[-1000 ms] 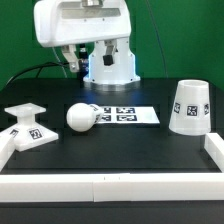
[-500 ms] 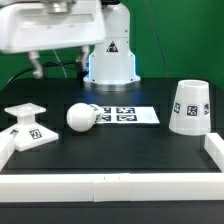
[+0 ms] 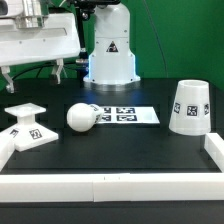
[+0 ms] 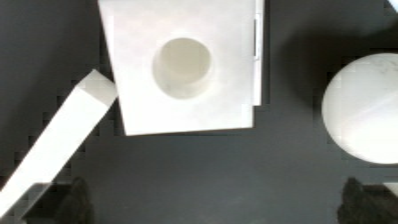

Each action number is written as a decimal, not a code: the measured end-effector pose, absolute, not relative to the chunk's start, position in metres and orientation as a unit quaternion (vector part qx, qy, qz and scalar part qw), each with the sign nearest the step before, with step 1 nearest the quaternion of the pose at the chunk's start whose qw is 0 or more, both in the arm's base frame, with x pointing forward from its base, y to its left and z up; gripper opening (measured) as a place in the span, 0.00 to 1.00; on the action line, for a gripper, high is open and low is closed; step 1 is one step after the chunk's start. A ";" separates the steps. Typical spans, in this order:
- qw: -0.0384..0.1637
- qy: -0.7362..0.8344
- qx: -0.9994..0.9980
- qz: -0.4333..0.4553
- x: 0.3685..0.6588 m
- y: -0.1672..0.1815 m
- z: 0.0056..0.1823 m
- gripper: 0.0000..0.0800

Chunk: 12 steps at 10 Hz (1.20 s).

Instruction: Assemble lamp

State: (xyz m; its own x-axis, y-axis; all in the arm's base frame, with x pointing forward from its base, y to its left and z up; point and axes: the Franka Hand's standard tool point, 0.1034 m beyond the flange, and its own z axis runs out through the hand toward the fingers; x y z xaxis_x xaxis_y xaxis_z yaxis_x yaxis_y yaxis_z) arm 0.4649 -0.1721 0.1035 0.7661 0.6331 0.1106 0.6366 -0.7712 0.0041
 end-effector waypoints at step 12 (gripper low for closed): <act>-0.006 -0.315 -0.949 -0.030 0.462 -0.198 0.068 0.87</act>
Offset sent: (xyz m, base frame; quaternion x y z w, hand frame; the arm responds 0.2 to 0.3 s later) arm -0.0106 -0.0341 -0.0311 -0.0377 0.0141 0.0344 0.9986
